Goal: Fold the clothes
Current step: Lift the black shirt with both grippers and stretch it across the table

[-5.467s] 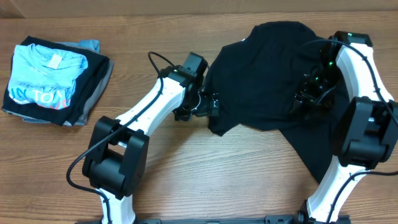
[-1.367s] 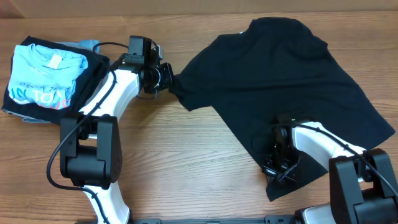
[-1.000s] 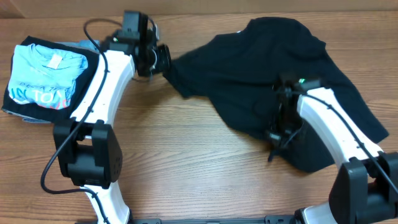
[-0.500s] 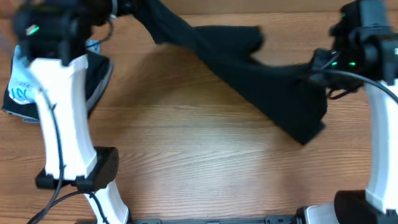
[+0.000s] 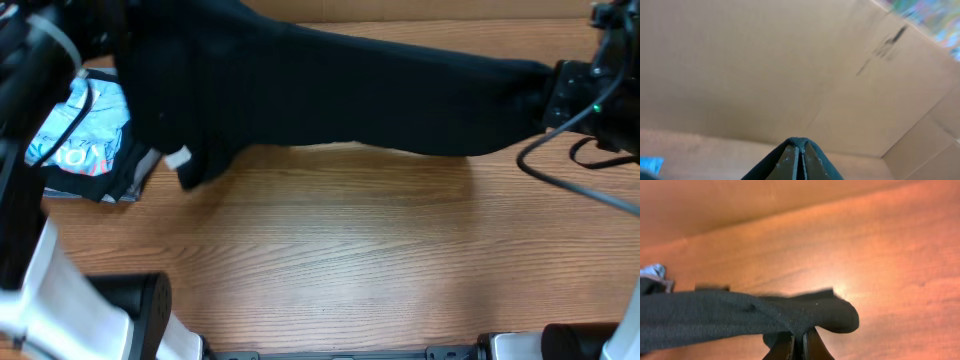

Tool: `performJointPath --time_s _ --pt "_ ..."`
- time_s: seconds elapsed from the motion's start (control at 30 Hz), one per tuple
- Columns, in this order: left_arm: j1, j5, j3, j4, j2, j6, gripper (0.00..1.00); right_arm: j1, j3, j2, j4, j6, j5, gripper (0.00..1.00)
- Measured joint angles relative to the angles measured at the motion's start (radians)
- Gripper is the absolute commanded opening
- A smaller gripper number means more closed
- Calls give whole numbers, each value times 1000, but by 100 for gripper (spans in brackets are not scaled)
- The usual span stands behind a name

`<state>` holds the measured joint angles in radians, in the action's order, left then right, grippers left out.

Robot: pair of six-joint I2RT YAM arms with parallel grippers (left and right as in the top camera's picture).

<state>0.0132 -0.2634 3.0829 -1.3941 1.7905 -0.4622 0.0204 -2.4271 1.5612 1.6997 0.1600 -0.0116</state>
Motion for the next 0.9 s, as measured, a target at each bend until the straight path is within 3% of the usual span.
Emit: performJointPath --time_s 0.5,0.73,0.9 --pt "0 -6 21 33 -274 -64 4 0 -512 -225 -2 29 0 4" --pt "0 -21 22 19 -356 -86 4 0 -535 -232 -1 45 -32 4" --pt "0 -21 21 -39 -369 -87 4 0 -458 -235 -1 46 -64 4"
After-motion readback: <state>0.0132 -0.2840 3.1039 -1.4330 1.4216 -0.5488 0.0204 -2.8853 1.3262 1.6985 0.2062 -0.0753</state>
